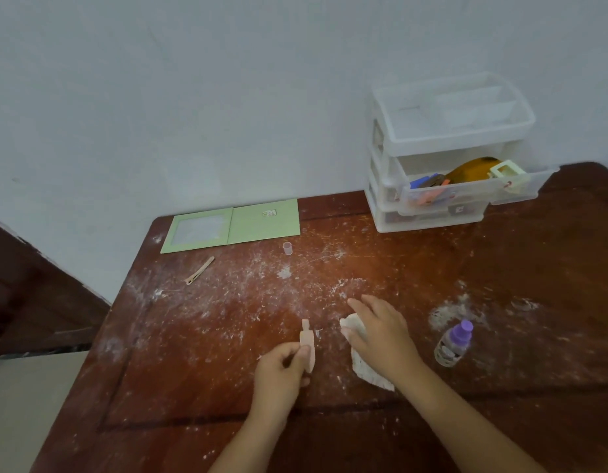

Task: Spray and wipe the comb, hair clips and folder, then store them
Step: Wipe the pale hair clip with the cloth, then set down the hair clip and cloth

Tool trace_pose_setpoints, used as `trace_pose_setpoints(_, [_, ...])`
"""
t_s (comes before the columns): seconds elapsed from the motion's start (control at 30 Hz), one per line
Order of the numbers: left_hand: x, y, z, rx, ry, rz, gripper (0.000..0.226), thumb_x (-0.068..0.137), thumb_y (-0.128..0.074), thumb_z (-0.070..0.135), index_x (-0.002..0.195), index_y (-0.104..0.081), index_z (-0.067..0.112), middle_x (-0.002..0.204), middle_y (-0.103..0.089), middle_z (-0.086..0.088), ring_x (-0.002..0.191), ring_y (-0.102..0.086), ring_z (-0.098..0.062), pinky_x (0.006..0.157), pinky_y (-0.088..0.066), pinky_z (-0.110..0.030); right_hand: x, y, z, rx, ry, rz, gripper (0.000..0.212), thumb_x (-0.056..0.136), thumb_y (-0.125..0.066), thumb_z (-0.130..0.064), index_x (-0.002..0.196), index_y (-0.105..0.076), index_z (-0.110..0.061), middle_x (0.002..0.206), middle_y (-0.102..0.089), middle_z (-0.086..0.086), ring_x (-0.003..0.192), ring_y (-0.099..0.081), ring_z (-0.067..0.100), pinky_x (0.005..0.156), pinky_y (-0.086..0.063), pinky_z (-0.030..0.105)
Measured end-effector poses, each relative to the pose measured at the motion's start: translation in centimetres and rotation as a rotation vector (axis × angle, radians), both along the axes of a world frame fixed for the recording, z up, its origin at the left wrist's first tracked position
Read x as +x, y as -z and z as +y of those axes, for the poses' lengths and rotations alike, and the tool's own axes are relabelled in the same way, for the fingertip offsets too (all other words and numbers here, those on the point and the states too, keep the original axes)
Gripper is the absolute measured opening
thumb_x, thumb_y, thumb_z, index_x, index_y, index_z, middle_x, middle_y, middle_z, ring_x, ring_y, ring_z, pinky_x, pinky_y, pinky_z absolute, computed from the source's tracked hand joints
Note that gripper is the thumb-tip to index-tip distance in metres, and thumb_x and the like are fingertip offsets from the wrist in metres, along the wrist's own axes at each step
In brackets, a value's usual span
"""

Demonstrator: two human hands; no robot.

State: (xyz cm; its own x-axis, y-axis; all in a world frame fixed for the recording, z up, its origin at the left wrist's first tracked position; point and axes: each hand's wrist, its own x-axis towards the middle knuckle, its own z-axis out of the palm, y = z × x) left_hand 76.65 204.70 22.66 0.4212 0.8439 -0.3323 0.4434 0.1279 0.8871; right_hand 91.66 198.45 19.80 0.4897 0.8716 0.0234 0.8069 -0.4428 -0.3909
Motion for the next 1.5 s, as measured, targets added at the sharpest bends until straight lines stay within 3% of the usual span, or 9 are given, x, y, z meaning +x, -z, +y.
trace_pose_setpoints(0.17, [3.8,-3.2,2.3,0.042,0.097,-0.084,0.026,0.089,-0.053,0.008,0.079,-0.067,0.029,0.067,-0.063,0.001,0.066,-0.055,-0.015,0.068,-0.047,-0.032,4.7,-4.9,0.0,0.548,0.163,-0.180,0.048,0.080,-0.045,-0.037,0.107,-0.064,-0.002,0.108,-0.064,0.018,0.102,-0.059,0.033,0.090,-0.040,0.043])
trace_pose_setpoints(0.3, [9.9,-7.1,3.0,0.254,0.330,-0.114,0.026,0.087,-0.056,0.013,0.098,-0.056,0.037,0.065,-0.058,0.008,0.063,-0.056,-0.007,0.058,-0.044,-0.011,12.2,-8.7,-0.9,0.715,0.291,-0.353,0.042,0.080,-0.045,-0.030,0.097,-0.065,0.003,0.095,-0.066,0.021,0.096,-0.052,0.025,0.088,-0.044,0.032])
trace_pose_setpoints(0.43, [17.8,-9.9,3.9,0.401,0.420,-0.137,0.030,0.084,-0.057,0.014,0.113,-0.059,0.021,0.070,-0.060,0.004,0.071,-0.060,-0.013,0.066,-0.048,-0.016,18.7,-9.1,-1.2,0.568,0.455,-0.362,0.049,0.075,-0.043,-0.031,0.091,-0.066,0.009,0.090,-0.066,0.027,0.086,-0.064,0.040,0.076,-0.050,0.053])
trace_pose_setpoints(0.63, [27.2,-12.0,4.7,0.657,0.489,0.044,0.031,0.091,-0.049,0.029,0.109,-0.063,0.009,0.102,-0.069,-0.010,0.096,-0.061,-0.020,0.082,-0.041,-0.021,21.5,-7.1,-1.1,0.415,0.473,-0.426,0.046,0.078,-0.048,-0.038,0.087,-0.069,0.002,0.094,-0.069,0.021,0.091,-0.065,0.037,0.082,-0.048,0.050])
trace_pose_setpoints(0.77, [30.2,-11.6,5.2,0.683,0.586,0.200,0.020,0.089,-0.047,0.020,0.096,-0.064,0.012,0.104,-0.064,-0.009,0.103,-0.056,-0.021,0.092,-0.041,-0.028,21.7,-6.4,-1.0,0.378,0.496,-0.380,0.078,0.093,-0.012,-0.056,0.094,-0.070,-0.003,0.103,-0.068,0.019,0.099,-0.064,0.034,0.089,-0.041,0.046])
trace_pose_setpoints(0.97, [29.5,-11.2,4.8,0.928,0.735,0.405,0.034,0.095,-0.038,0.026,0.112,-0.059,0.006,0.120,-0.059,-0.013,0.114,-0.053,-0.027,0.091,-0.042,-0.033,21.4,-6.4,-0.9,0.399,0.483,-0.357,0.049,0.077,-0.045,-0.039,0.093,-0.069,0.001,0.102,-0.067,0.022,0.099,-0.063,0.037,0.084,-0.047,0.050])
trace_pose_setpoints(1.2, [24.0,-7.4,6.2,1.179,0.813,0.328,0.046,0.094,-0.031,0.030,0.134,-0.041,0.011,0.142,-0.037,-0.018,0.132,-0.032,-0.031,0.106,-0.031,-0.038,16.6,-5.2,-6.2,0.626,0.367,-0.195,0.062,0.089,-0.035,-0.053,0.116,-0.059,-0.002,0.114,-0.062,0.016,0.108,-0.055,0.023,0.090,-0.039,0.030])
trace_pose_setpoints(1.4, [19.8,-4.5,6.2,1.097,0.888,0.369,0.063,0.095,-0.039,0.029,0.146,-0.003,0.016,0.156,0.002,-0.012,0.144,0.000,-0.026,0.115,-0.017,-0.037,6.5,1.6,-11.1,0.439,0.322,0.495,0.084,0.054,-0.048,-0.086,0.125,-0.024,-0.047,0.127,-0.031,-0.029,0.119,-0.035,-0.005,0.096,-0.029,0.020])
trace_pose_setpoints(1.5, [16.9,-2.7,6.0,1.014,0.873,0.406,0.061,0.096,-0.036,0.032,0.146,-0.004,0.018,0.156,0.000,-0.009,0.144,0.000,-0.023,0.116,-0.015,-0.034,3.9,3.7,-10.3,0.396,0.407,0.591,0.068,0.070,-0.073,-0.045,0.123,-0.031,-0.036,0.122,-0.040,-0.022,0.115,-0.042,0.001,0.085,-0.027,0.000])
